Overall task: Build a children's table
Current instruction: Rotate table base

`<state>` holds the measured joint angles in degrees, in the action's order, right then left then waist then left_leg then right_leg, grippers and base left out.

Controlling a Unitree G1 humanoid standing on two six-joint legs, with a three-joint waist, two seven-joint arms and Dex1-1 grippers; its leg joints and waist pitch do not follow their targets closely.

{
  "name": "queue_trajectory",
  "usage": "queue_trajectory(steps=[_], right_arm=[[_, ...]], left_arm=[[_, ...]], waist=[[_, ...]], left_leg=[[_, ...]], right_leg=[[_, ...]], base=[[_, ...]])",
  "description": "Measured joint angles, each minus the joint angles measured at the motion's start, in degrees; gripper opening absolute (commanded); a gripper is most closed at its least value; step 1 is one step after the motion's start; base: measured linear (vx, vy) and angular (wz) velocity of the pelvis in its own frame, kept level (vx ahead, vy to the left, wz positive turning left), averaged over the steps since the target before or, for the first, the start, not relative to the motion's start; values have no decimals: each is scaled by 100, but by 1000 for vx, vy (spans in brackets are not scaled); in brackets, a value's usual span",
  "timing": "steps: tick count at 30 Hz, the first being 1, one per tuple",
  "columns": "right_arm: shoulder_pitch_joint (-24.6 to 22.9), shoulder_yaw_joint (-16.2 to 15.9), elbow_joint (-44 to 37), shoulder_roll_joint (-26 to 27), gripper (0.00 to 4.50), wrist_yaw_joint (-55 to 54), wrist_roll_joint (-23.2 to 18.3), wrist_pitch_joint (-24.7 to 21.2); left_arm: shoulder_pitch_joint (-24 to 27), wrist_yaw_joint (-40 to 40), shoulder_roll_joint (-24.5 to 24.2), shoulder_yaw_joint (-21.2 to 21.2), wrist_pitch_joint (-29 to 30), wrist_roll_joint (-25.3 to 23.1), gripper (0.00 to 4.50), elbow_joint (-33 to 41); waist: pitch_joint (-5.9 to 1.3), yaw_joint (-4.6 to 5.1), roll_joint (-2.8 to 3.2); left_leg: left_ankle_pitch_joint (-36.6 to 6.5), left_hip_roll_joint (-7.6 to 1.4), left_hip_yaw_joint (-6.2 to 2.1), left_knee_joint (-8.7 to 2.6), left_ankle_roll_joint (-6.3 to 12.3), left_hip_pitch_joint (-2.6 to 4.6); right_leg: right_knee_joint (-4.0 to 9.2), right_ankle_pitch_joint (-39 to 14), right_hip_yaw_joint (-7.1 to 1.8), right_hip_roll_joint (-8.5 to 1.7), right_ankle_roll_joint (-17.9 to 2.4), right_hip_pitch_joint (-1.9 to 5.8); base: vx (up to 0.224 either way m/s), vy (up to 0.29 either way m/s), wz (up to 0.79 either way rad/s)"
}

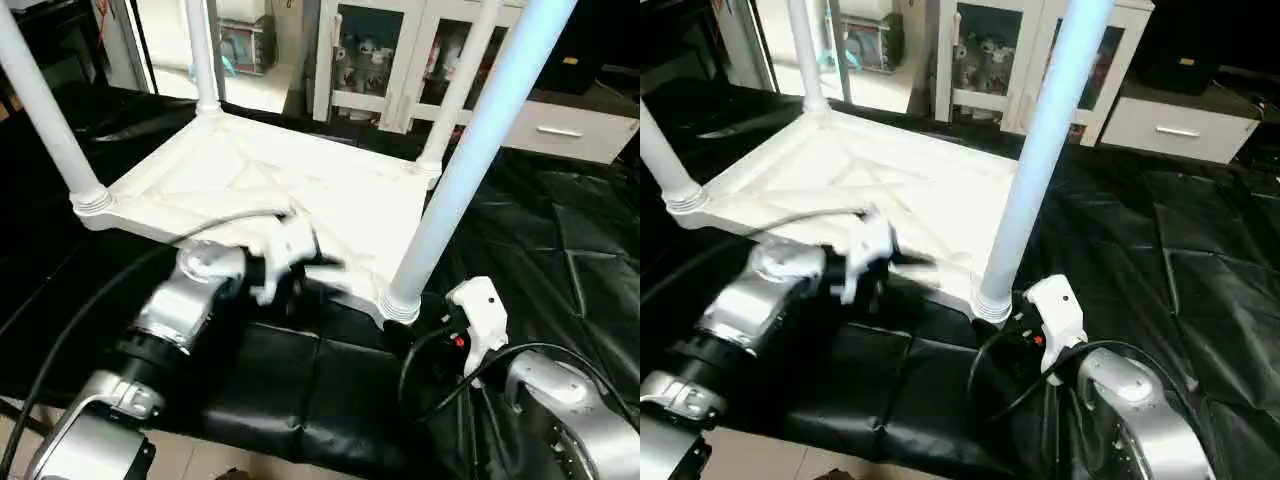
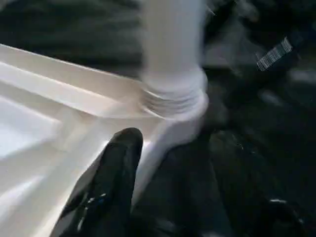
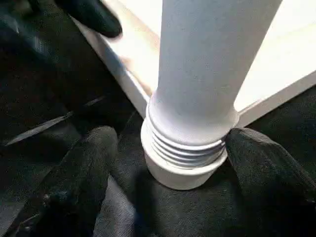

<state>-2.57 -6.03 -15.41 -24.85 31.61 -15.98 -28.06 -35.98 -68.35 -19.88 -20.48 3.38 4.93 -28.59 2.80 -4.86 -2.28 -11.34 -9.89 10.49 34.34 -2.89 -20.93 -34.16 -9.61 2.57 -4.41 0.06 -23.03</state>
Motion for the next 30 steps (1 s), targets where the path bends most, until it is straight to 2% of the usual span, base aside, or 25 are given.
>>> queue_trajectory(steps=[5,9,17,22,26,27,30], right_arm=[[-9,6,-34,-130,381,190,-68,-2],[-26,6,-46,-233,381,319,-115,-5],[-150,5,-167,-287,381,383,-117,-5],[-215,-3,-198,-379,381,554,-172,-5],[-288,-2,-313,-633,381,820,-242,-10],[-306,9,-321,-712,381,861,-240,-10],[-259,175,-269,-713,381,790,-232,5]], left_arm=[[-340,-212,-35,-193,-290,-261,299,-372],[-703,130,91,-310,-821,-685,299,-1208],[-1103,367,130,-539,-1221,-1173,299,-2079],[-1226,344,148,-554,-1372,-1320,245,-2387],[-1394,367,182,-636,-1446,-1484,222,-2587],[-1434,388,182,-661,-1473,-1564,201,-2634],[-1439,531,189,-697,-1510,-1712,177,-2646]], waist=[[-2,-3,3],[-1,-12,8],[-4,-11,28],[-2,-23,33],[-1,-25,35],[-3,-21,38],[-6,-16,43]], left_leg=[[0,-1,1,0,-1,4],[1,-1,1,2,0,3],[0,-2,1,0,0,2],[1,-2,1,5,0,3],[0,-2,1,6,0,5],[0,-2,1,6,0,7],[0,-3,1,6,0,11]], right_leg=[[-4,0,-1,0,-1,2],[-3,1,0,0,-2,2],[-2,1,1,0,-2,1],[-2,4,1,0,-7,4],[-2,5,1,0,-8,8],[-2,5,0,0,-8,9],[-4,5,0,0,-8,10]], base=[[0,0,0],[0,0,0],[0,0,0],[0,0,0],[0,0,0],[0,0,0],[0,0,0]])
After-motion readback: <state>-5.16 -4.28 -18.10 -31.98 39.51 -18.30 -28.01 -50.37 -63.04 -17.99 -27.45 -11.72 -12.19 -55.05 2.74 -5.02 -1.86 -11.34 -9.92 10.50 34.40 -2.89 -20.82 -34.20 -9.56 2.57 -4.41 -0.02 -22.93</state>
